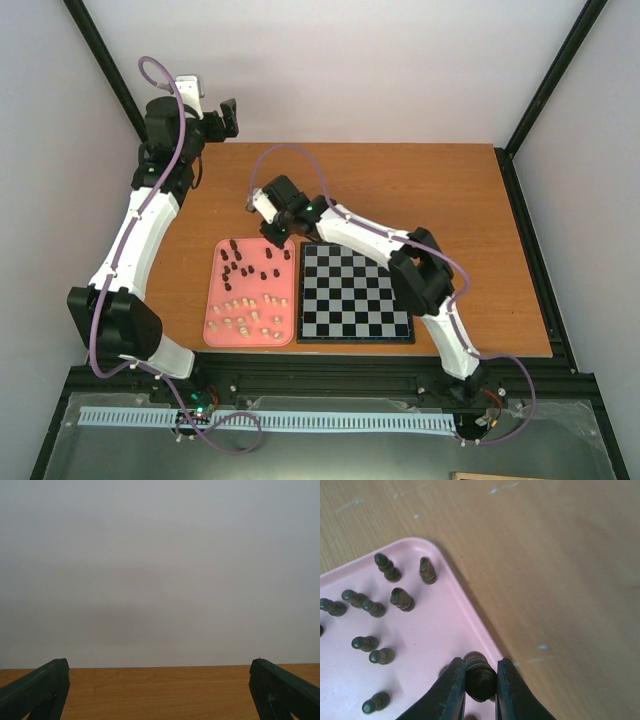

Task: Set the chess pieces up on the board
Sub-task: Place the chess piece on the chessboard.

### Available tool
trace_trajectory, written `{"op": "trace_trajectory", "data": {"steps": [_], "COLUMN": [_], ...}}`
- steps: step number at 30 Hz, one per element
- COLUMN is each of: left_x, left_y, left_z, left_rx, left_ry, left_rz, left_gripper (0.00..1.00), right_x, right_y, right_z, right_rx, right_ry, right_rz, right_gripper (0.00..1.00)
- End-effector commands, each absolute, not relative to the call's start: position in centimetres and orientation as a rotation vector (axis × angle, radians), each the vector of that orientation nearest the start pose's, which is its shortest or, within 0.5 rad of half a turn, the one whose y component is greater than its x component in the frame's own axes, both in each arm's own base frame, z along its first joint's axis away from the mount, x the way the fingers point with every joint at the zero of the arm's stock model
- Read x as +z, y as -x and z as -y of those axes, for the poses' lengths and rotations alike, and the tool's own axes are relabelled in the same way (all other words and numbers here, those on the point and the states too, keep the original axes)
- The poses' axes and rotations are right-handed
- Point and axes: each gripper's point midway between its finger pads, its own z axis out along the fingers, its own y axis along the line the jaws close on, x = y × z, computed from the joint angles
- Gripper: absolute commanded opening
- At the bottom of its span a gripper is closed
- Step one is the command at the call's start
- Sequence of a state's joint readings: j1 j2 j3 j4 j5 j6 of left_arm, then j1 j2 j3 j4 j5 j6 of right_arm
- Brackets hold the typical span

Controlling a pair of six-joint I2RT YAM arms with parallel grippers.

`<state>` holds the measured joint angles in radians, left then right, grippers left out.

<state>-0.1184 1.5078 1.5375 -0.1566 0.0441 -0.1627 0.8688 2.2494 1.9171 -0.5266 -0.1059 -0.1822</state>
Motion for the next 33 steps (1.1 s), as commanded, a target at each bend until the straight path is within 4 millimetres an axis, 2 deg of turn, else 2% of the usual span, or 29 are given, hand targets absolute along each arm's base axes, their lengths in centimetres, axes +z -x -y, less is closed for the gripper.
{"op": "trace_trajectory", "data": {"steps": [1, 5, 9, 14, 15, 16, 17, 23, 27, 33], "left_x": [43.1, 43.1, 43.0, 43.1, 43.1, 43.1, 43.0, 43.1, 43.0, 42.9], "left_y": [-47.9, -47.9, -47.9, -47.8, -47.8, -47.8, -47.8, -47.7, -47.8, -47.9], "left_z": [6.5, 6.6, 6.8, 6.6, 6.6, 6.6, 6.6, 6.8, 7.0, 7.2], "left_rx": [-0.233, -0.246, -0.254, -0.246, -0.244, -0.246, -0.247, -0.261, -0.274, -0.281], "left_ry": [-0.007, -0.008, -0.013, -0.009, -0.008, -0.008, -0.009, -0.013, -0.016, -0.02], "left_rz": [-1.652, -1.649, -1.651, -1.649, -1.647, -1.648, -1.648, -1.645, -1.647, -1.651], "left_gripper": [1.0, 1.0, 1.0, 1.0, 1.0, 1.0, 1.0, 1.0, 1.0, 1.0], "right_x": [17.9, 19.4, 19.5, 18.5, 19.2, 18.5, 19.0, 18.4, 16.1, 12.7], "right_y": [-39.2, -40.4, -40.5, -37.7, -36.9, -36.1, -35.2, -30.5, -27.7, -25.2], "right_z": [-44.2, -40.0, -34.7, -28.1, -26.8, -25.9, -25.0, -20.6, -18.5, -16.0], "right_rx": [0.328, 0.279, 0.141, -0.037, -0.037, -0.046, -0.036, 0.0, 0.026, -0.02], "right_ry": [1.088, 0.901, 0.764, 0.625, 0.581, 0.571, 0.55, 0.433, 0.373, 0.276], "right_rz": [-2.008, -2.01, -2.066, -2.164, -2.172, -2.2, -2.208, -2.297, -2.381, -2.501], "right_gripper": [0.03, 0.03, 0.03, 0.03, 0.03, 0.03, 0.03, 0.04, 0.04, 0.03]}}
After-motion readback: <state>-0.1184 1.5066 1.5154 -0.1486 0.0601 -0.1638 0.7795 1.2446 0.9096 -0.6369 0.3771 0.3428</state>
